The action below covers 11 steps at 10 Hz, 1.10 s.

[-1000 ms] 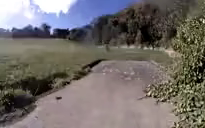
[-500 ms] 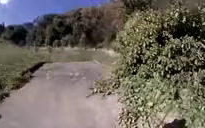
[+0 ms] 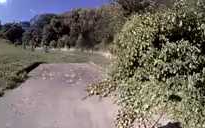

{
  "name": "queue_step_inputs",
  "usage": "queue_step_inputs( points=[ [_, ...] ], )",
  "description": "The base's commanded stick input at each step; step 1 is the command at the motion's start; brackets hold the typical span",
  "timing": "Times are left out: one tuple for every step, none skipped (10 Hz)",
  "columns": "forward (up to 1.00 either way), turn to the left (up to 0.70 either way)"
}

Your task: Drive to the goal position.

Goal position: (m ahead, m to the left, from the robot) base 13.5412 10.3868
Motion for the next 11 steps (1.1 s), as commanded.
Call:
queue_step_inputs(
  points=[
    [0.00,0.00],
    [0.00,0.00],
    [0.00,0.00],
    [0.29,0.00],
    [0.60,0.00],
    [0.90,0.00],
    [1.00,0.37],
    [1.00,0.39],
    [1.00,0.10],
    [1.00,0.05],
    [1.00,0.01]
  ],
)
